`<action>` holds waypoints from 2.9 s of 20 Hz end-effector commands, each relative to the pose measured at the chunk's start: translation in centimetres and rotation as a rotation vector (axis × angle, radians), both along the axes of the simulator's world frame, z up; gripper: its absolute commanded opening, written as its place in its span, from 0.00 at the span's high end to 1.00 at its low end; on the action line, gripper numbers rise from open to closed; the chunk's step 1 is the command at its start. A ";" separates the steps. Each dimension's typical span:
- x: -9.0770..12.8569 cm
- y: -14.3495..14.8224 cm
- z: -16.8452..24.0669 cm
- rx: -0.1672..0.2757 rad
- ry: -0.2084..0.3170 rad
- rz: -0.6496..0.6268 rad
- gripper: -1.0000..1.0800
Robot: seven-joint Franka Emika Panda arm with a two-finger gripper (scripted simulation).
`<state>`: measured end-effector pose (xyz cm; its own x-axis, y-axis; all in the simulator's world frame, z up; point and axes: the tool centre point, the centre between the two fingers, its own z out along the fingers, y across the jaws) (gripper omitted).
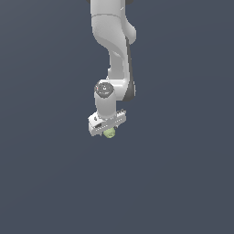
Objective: Pick up the object and move it to a goal position.
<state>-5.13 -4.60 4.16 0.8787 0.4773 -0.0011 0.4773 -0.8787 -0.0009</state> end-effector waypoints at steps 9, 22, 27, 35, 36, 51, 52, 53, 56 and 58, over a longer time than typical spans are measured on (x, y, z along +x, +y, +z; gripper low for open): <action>0.1 0.0 -0.1 0.000 -0.001 0.000 1.00; 0.7 -0.1 3.6 -0.001 -0.003 0.000 1.00; 1.4 -0.1 7.4 0.000 -0.003 0.001 1.00; 2.9 -0.3 15.7 0.001 -0.002 0.001 1.00; 3.1 -0.3 16.7 0.001 -0.002 0.001 1.00; 6.2 -0.6 31.6 0.001 -0.002 0.001 1.00; 6.3 -0.6 32.5 0.001 -0.002 0.001 1.00; 6.5 -0.6 33.3 0.001 -0.002 0.001 1.00; 7.1 -0.7 35.5 0.000 -0.002 0.001 1.00; 7.4 -0.8 36.9 0.000 -0.002 0.001 1.00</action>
